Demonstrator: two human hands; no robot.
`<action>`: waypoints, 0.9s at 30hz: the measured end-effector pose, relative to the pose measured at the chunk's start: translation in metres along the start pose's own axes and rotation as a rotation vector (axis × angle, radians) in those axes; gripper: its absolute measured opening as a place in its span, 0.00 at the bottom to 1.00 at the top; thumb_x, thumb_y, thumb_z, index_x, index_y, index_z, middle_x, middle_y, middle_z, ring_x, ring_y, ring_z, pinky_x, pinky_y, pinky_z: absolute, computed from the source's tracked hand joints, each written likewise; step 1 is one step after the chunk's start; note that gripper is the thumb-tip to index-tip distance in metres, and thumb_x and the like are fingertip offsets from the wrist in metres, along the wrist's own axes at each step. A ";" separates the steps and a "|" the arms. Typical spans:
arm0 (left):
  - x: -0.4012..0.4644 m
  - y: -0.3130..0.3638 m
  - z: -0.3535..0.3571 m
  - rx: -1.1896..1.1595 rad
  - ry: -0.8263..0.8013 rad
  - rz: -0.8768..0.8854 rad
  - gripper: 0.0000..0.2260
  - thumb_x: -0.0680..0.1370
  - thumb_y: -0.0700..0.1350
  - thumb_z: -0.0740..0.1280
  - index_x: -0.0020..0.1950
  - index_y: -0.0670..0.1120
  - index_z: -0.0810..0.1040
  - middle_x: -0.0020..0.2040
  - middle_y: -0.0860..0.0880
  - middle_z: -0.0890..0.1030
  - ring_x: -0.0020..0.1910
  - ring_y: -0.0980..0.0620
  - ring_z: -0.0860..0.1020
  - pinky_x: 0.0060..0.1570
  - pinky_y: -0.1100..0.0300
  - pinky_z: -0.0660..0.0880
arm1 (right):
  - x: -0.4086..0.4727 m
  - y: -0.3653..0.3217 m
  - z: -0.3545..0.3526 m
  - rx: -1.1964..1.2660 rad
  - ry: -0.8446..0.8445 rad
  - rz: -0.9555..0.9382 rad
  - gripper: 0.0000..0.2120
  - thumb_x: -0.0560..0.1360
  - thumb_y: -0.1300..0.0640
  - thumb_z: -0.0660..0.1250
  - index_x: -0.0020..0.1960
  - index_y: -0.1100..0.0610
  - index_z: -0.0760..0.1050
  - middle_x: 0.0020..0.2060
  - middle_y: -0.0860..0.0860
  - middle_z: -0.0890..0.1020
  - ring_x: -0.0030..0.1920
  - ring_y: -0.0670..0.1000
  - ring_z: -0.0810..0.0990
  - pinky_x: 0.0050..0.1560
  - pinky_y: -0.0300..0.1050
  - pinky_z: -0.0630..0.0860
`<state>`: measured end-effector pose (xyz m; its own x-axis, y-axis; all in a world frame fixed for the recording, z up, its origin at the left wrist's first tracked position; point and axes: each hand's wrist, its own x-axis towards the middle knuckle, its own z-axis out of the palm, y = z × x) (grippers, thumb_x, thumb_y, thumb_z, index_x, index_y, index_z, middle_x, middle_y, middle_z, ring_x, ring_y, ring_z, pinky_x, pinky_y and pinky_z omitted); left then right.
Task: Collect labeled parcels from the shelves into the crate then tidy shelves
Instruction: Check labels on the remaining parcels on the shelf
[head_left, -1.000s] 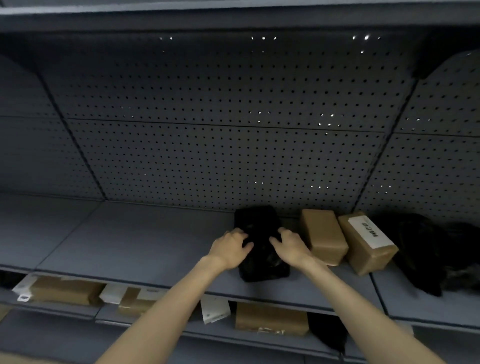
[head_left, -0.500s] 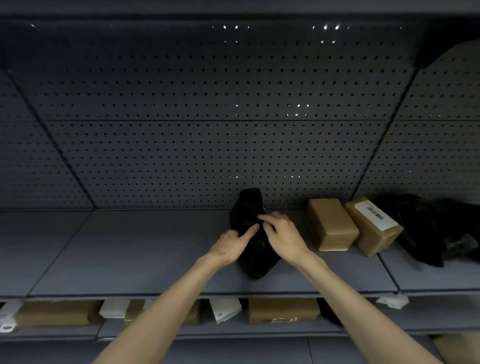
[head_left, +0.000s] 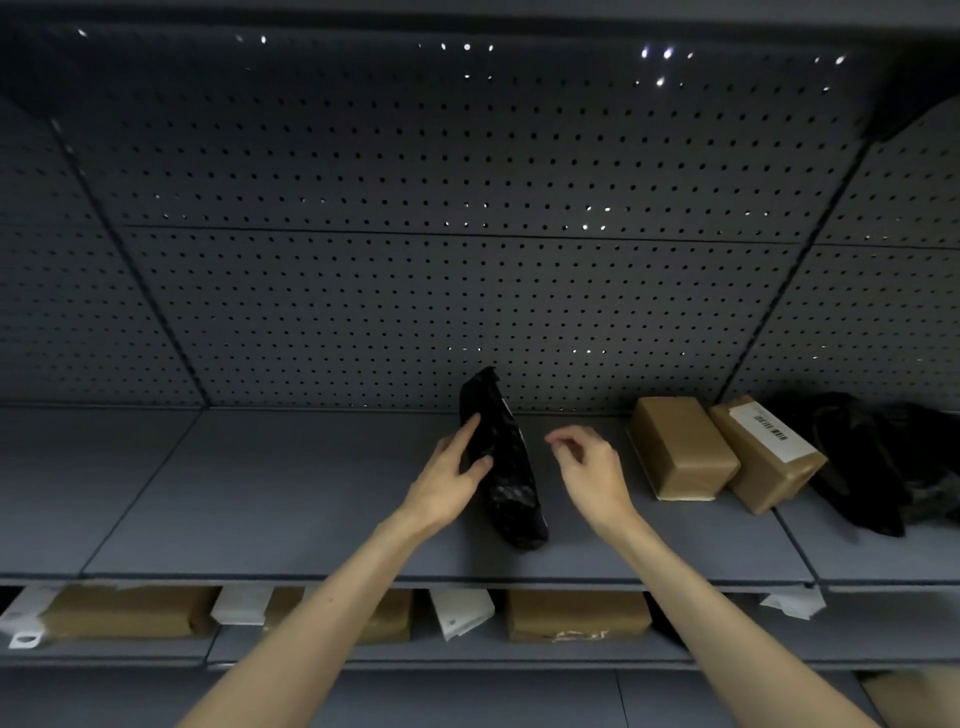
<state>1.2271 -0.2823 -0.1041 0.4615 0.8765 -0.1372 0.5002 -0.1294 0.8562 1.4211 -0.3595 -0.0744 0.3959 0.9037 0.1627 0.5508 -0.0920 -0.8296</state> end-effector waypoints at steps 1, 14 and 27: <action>0.000 -0.004 -0.003 0.021 0.016 0.004 0.27 0.82 0.57 0.61 0.79 0.67 0.54 0.81 0.54 0.55 0.80 0.49 0.54 0.77 0.45 0.56 | 0.001 0.005 0.001 -0.037 -0.035 0.043 0.09 0.81 0.61 0.62 0.57 0.56 0.80 0.53 0.51 0.80 0.51 0.46 0.77 0.51 0.35 0.70; -0.010 -0.013 -0.013 -0.020 0.045 -0.113 0.31 0.80 0.70 0.53 0.75 0.53 0.71 0.70 0.51 0.68 0.71 0.51 0.66 0.71 0.53 0.60 | -0.008 0.029 0.030 -0.055 -0.318 0.277 0.17 0.81 0.53 0.62 0.66 0.61 0.75 0.56 0.52 0.80 0.55 0.48 0.77 0.46 0.30 0.70; -0.006 -0.029 0.040 -0.184 -0.034 -0.204 0.26 0.80 0.54 0.69 0.75 0.46 0.70 0.74 0.48 0.72 0.71 0.50 0.72 0.74 0.53 0.66 | -0.018 0.064 0.014 0.015 -0.304 0.344 0.17 0.79 0.49 0.66 0.60 0.61 0.77 0.56 0.52 0.83 0.52 0.48 0.81 0.44 0.34 0.74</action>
<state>1.2391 -0.3021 -0.1474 0.3910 0.8592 -0.3299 0.4449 0.1373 0.8850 1.4387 -0.3760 -0.1376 0.3189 0.9036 -0.2861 0.4132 -0.4042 -0.8160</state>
